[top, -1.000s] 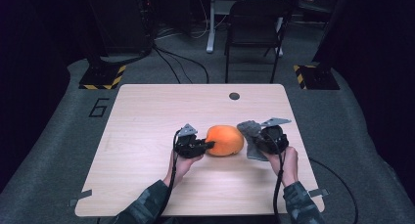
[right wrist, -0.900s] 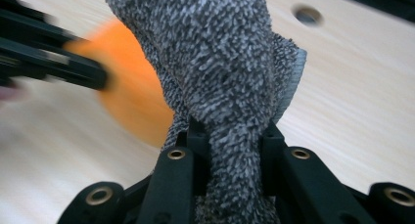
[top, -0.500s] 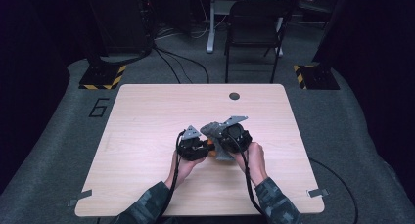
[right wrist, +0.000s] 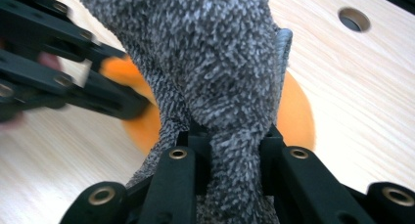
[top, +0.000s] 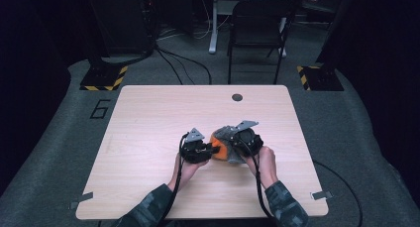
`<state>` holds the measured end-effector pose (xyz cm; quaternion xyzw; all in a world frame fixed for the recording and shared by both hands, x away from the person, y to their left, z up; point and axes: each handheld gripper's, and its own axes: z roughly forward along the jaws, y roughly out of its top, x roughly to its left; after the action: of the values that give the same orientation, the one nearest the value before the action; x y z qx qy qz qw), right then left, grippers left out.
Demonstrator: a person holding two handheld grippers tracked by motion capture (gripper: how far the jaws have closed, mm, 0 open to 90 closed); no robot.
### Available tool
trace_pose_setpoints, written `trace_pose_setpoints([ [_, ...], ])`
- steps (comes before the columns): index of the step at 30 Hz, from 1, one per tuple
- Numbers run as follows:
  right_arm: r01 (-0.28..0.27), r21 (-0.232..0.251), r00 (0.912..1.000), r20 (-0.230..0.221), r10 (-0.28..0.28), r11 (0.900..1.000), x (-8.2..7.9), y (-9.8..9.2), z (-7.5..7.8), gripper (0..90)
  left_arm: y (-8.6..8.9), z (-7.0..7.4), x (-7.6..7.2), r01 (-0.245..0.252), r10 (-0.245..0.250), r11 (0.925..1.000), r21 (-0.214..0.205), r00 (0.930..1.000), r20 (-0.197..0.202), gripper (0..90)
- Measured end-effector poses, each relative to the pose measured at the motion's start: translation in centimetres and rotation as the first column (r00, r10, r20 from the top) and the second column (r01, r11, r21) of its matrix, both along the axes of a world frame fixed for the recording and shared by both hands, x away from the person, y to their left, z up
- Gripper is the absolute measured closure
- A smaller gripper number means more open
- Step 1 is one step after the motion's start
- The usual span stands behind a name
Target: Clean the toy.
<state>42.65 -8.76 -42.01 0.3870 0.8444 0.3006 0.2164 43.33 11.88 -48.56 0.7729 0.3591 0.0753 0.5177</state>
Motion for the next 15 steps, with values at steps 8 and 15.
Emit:
trace_pose_setpoints([
  [8, 0.095, 0.025, 0.9943, -0.05, -0.093, 0.9952, 1.2, -2.9, -1.1, 75.6, 0.3, -0.1, 0.3, 0.002, -0.002, 0.9998, -0.018, 0.9999, -0.012, 72.7],
  [15, 0.191, 0.028, 0.9716, -0.148, -0.185, 0.9812, 3.2, -5.7, -3.7, 75.7, 0.4, -0.3, 0.6, 0.017, -0.018, 0.9996, -0.022, 0.9996, -0.02, 72.7],
])
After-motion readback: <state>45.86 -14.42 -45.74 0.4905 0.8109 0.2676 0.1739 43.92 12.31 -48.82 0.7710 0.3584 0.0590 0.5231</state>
